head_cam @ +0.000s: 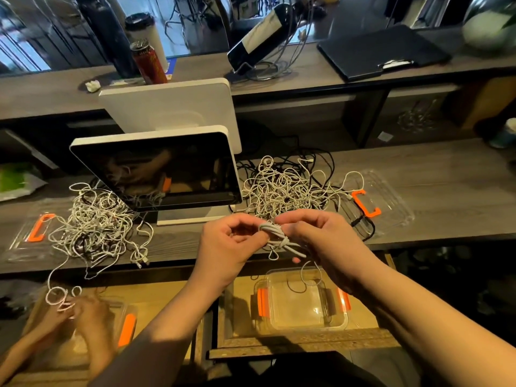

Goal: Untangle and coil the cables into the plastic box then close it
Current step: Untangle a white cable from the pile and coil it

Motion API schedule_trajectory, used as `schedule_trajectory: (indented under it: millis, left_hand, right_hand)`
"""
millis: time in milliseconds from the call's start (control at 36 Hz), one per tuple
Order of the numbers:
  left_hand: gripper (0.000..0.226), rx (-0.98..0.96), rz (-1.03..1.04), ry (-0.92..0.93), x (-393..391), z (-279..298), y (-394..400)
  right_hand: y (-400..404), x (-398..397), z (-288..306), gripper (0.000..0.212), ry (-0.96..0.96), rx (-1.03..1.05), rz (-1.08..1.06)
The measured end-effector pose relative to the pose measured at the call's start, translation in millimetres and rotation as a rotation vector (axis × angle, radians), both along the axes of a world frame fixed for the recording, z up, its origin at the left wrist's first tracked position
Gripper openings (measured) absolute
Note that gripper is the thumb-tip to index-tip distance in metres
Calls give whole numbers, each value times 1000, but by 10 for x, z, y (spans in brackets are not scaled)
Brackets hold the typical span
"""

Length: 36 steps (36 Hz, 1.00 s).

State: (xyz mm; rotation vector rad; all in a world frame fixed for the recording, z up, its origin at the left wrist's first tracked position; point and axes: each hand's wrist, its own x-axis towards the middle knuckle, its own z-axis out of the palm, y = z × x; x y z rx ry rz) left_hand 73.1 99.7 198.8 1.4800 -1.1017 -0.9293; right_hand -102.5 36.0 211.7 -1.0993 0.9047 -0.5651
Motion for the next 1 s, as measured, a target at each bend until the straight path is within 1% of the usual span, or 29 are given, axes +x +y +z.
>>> schedule_trajectory:
  millis: [56, 167, 389, 556, 667, 833, 1000]
  left_hand:
    - [25, -16, -1, -14, -6, 13, 6]
    - [29, -25, -21, -26, -13, 31, -17]
    - [25, -28, -82, -54, -12, 60, -38]
    - [18, 14, -181, -88, 10, 96, -39]
    - [20, 42, -220, -58, -29, 92, -47]
    - [21, 59, -274, -81, -81, -2, -56]
    - [13, 152, -349, -77, -161, -89, 8]
  right_hand:
    - [-9, -23, 34, 19, 30, -56, 14]
    - [-51, -50, 101, 20, 53, -33, 70]
    - [-82, -98, 90, 24, 53, -26, 98]
    - [-102, -188, 71, 24, 55, -56, 138]
    - [-118, -227, 42, 23, 51, -57, 142]
    - [-109, -283, -34, 23, 45, 25, 101]
    - [-108, -298, -76, 25, 81, 198, 182]
